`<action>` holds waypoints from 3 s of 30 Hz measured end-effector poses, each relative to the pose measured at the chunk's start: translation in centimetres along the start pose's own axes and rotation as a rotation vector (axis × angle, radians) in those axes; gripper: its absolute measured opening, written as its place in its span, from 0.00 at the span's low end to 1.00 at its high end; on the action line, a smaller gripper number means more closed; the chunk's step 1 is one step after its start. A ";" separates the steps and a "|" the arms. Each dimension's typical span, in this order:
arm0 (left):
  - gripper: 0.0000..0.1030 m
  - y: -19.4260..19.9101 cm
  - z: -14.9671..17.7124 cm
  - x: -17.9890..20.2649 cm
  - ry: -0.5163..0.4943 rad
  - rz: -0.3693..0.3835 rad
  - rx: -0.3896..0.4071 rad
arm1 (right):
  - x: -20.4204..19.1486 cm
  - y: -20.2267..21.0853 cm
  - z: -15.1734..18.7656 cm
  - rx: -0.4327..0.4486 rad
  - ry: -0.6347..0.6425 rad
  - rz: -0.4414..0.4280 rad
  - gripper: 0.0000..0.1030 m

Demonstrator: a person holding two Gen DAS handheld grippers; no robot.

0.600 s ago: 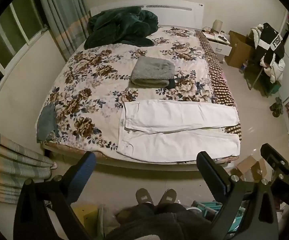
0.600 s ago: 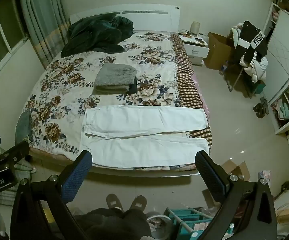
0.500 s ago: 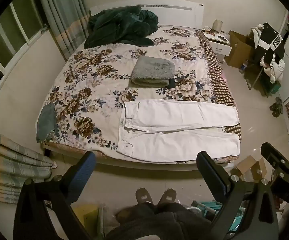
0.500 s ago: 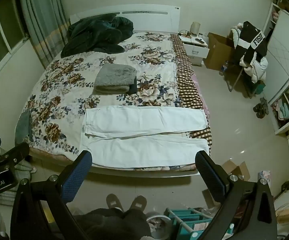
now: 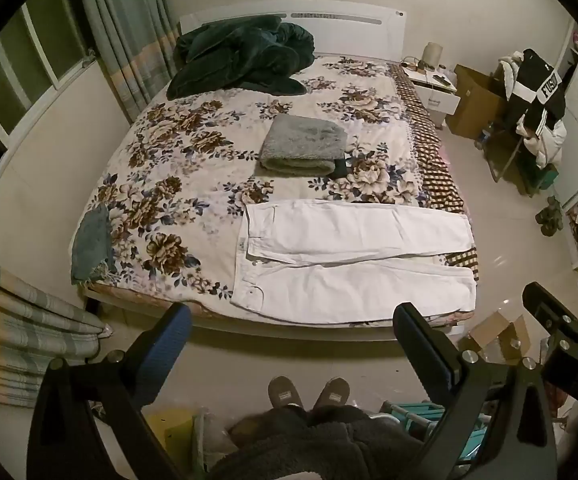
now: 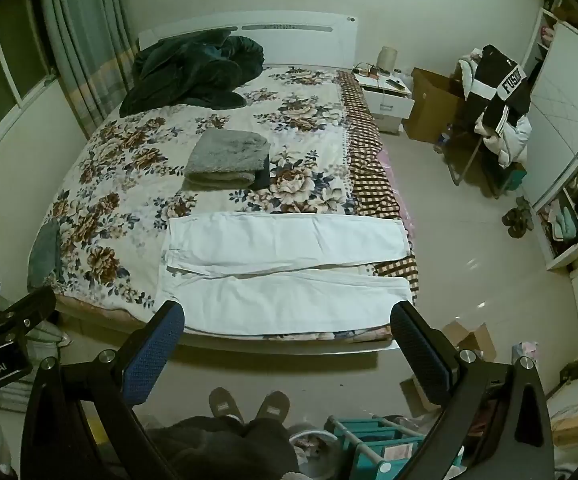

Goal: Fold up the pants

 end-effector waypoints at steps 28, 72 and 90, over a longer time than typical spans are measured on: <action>1.00 0.7 -0.5 1.0 0.001 0.005 0.016 | 1.3 1.5 0.3 0.007 0.000 0.002 1.00; 1.00 1.9 -2.8 0.8 -0.006 -0.003 0.022 | -0.3 0.3 2.3 -0.044 -0.018 0.014 1.00; 1.00 -17.6 -12.5 -3.9 0.056 -0.145 0.045 | 2.7 -22.3 -6.4 -0.117 -0.273 0.165 1.00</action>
Point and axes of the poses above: each gripper's, at about its wrist camera, not at the fingertips, and y roughly against the way its jaws point, x to its right, z to its underside, the point moved 6 cm from there along -y, roughly the way its jaws point, and after that the axes turned 7 degrees about z, right-handed, at the moved point
